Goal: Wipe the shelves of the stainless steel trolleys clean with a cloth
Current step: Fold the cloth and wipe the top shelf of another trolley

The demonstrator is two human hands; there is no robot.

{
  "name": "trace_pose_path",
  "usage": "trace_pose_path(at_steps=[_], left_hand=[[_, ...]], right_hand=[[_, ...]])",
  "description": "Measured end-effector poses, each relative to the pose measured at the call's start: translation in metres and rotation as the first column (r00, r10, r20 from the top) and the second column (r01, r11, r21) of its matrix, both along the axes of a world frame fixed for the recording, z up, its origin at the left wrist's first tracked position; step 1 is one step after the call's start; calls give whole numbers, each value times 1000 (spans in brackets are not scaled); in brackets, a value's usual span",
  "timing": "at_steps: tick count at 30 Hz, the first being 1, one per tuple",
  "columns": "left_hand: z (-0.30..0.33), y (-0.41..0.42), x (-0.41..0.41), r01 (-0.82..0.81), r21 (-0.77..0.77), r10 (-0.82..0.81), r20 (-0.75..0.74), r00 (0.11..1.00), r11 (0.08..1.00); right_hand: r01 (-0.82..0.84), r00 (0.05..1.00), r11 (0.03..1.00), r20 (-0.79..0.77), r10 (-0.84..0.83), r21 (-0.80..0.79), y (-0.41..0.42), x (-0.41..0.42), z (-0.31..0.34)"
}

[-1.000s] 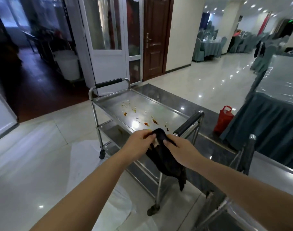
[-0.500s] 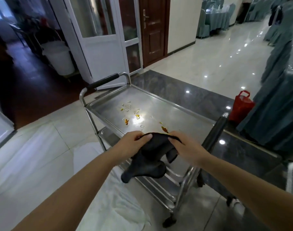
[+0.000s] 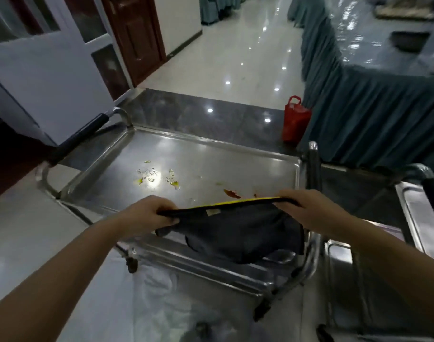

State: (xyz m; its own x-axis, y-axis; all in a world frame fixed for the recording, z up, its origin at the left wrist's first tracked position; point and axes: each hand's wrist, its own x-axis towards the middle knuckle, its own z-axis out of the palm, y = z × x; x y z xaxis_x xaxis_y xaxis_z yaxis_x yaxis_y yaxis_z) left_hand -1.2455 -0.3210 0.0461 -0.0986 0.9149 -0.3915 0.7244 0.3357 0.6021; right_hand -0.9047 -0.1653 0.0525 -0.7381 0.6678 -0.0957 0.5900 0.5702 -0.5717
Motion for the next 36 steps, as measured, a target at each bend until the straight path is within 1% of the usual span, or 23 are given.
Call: trace_pose_path(at_steps=[2, 5, 7, 10, 13, 15, 17, 19, 22, 23, 24, 26, 29, 32, 33, 36], left_hand=[[8, 15, -19, 37, 75, -39, 25, 999, 997], [26, 41, -39, -13, 165, -9, 132, 991, 986], [35, 55, -46, -34, 171, 7, 157, 988, 985], [37, 67, -53, -5, 169, -34, 227, 973, 986], [21, 66, -54, 74, 92, -102, 349, 931, 993], [4, 60, -50, 163, -22, -142, 382, 913, 986], [-20, 55, -45, 192, -150, -110, 434, 894, 970], [-47, 51, -38, 175, -253, -39, 465, 884, 951], [-82, 43, -27, 175, -356, -6, 430, 903, 918], [-92, 41, -24, 175, -380, 1, 420, 908, 908], [-100, 39, -21, 160, -400, 24, 417, 908, 902], [-115, 38, -16, 89, -416, 91, 395, 914, 905], [-135, 42, -11, -4, -335, 94, 255, 962, 942], [-148, 53, 0, -122, -228, 164, 180, 970, 966], [-153, 58, 5, -139, -199, 170, 149, 974, 970], [-166, 65, 17, -129, -148, 124, -45, 991, 981]], right_hand=[[101, 995, 995, -11, -101, -22, 1, -3, 5], [229, 969, 973, -93, -228, -3, 2, -11, 15], [278, 950, 960, -148, -273, 12, -2, -16, 24], [335, 927, 942, -189, -323, 32, -12, -17, 30], [334, 933, 942, -153, -327, 28, -31, -6, 23], [334, 940, 942, -78, -332, 16, -44, 4, 8], [354, 935, 935, -4, -354, 8, -54, 13, -12], [364, 928, 931, 89, -361, -24, -60, 19, -37], [331, 918, 939, 262, -299, -89, -60, 23, -71], [326, 913, 939, 297, -281, -114, -58, 23, -80], [316, 909, 942, 322, -265, -117, -54, 21, -87], [280, 903, 957, 360, -235, -75, -43, 13, -101], [239, 867, 971, 450, -213, -2, -16, -3, -119], [228, 764, 973, 616, -193, 22, 9, -19, -138], [217, 727, 975, 660, -192, 44, 15, -23, -144], [159, 617, 978, 760, -203, 132, 22, -30, -157]])
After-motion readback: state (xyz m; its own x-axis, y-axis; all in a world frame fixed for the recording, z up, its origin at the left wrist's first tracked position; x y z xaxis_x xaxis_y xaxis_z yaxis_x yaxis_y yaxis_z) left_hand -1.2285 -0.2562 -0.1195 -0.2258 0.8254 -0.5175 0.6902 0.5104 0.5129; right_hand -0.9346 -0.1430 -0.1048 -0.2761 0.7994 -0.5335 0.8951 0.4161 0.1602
